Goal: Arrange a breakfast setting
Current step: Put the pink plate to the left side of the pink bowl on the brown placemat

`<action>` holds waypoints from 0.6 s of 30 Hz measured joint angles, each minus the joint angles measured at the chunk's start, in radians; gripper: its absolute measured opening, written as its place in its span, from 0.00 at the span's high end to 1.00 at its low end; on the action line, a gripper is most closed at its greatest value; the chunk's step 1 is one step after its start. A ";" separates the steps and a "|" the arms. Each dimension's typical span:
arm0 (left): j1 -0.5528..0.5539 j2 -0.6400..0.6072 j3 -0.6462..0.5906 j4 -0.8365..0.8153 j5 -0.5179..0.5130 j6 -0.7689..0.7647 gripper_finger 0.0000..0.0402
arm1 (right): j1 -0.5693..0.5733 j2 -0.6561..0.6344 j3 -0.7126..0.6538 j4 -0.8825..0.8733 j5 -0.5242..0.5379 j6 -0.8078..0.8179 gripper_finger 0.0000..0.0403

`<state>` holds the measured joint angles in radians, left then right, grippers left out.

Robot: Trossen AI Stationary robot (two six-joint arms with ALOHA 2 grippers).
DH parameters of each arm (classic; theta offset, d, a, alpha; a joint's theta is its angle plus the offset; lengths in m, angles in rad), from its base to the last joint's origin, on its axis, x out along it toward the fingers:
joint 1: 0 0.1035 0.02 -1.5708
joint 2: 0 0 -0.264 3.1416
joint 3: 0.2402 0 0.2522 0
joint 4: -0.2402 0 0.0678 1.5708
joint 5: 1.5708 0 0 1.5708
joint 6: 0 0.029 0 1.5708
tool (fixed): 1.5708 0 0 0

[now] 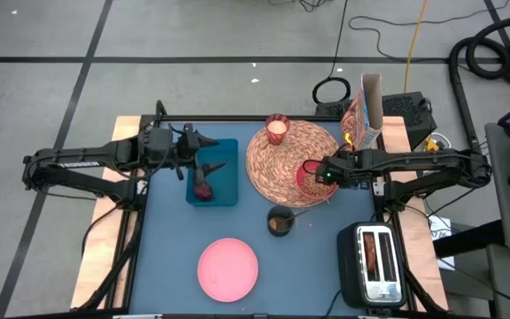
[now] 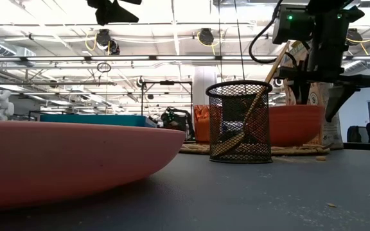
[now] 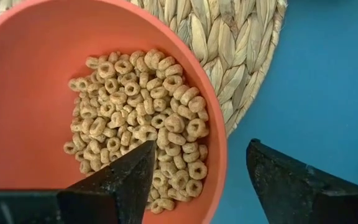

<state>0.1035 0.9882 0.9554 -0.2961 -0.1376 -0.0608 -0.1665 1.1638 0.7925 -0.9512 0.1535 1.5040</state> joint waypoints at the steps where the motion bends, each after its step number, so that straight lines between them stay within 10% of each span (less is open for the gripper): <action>1: 0.000 0.000 0.000 0.000 0.000 0.000 0.17 | 0.000 -0.006 0.000 0.000 0.000 -0.001 0.39; 18: 0.000 0.000 0.000 0.000 0.000 0.006 0.17 | 0.000 -0.311 0.000 0.012 0.029 -0.140 0.39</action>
<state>0.1032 0.9882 0.9554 -0.2958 -0.1375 -0.0548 -0.1663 0.8532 0.7929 -0.9388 0.1825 1.3643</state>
